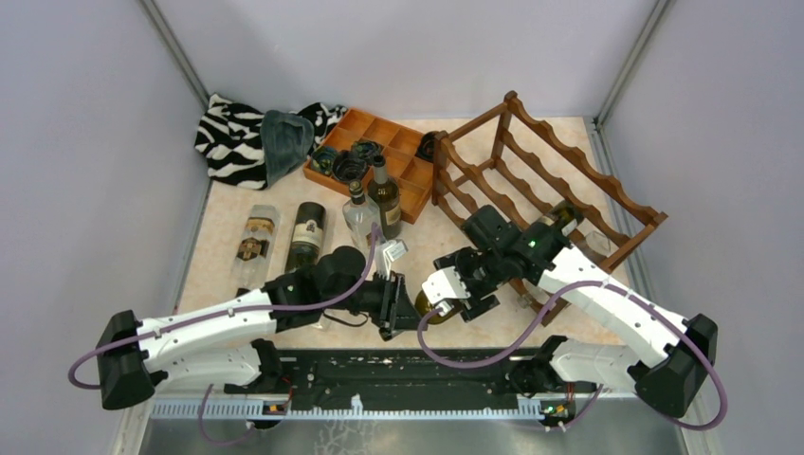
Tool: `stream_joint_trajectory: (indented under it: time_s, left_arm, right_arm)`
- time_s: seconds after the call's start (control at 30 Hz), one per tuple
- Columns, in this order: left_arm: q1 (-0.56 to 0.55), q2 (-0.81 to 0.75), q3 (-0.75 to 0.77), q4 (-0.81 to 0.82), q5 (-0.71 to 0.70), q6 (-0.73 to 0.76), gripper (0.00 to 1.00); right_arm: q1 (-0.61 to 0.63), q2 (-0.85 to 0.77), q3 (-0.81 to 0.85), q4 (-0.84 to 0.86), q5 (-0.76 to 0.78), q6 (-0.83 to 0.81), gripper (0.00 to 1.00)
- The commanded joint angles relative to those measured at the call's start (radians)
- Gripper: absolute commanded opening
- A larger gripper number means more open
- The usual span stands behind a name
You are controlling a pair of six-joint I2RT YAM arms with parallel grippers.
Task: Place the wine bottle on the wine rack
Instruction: Pick up the wine bottle from the center of the board.
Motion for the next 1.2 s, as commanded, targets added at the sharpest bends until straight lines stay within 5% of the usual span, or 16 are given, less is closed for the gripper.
stream_joint_trajectory:
  time_s: [0.0,0.13,0.4,0.53,0.6,0.7,0.8,1.0,1.17]
  left_arm:
    - [-0.007,-0.029,-0.041,0.086,0.032,0.043,0.17]
    - [-0.007,-0.031,-0.045,0.077,0.033,0.045,0.38]
    - [-0.007,-0.033,-0.044,0.037,0.026,0.089,0.42]
    - [-0.007,-0.021,-0.052,0.045,0.037,0.088,0.23]
    - [-0.007,-0.016,-0.053,0.061,0.057,0.098,0.0]
    - [-0.008,-0.021,-0.042,0.051,0.07,0.124,0.0]
    - [-0.007,-0.054,-0.057,0.086,0.053,0.14,0.0]
    - [-0.005,-0.113,-0.134,0.22,0.009,0.087,0.0]
    - [-0.002,-0.119,-0.177,0.295,-0.014,0.037,0.0]
  right_arm:
    - [-0.001,-0.007,0.026,0.123,-0.074,0.07,0.0]
    - [-0.003,-0.005,0.029,0.121,-0.076,0.069,0.0]
    - [-0.008,-0.004,0.025,0.118,-0.08,0.073,0.0]
    - [-0.01,-0.005,0.023,0.118,-0.086,0.074,0.0]
    - [-0.01,-0.005,0.023,0.119,-0.09,0.075,0.0]
    - [-0.011,-0.004,0.019,0.114,-0.108,0.076,0.0]
    - [-0.012,-0.002,0.015,0.111,-0.133,0.073,0.15]
    - [-0.012,0.001,-0.004,0.113,-0.171,0.076,0.63]
    - [-0.011,0.002,-0.02,0.131,-0.196,0.103,0.83]
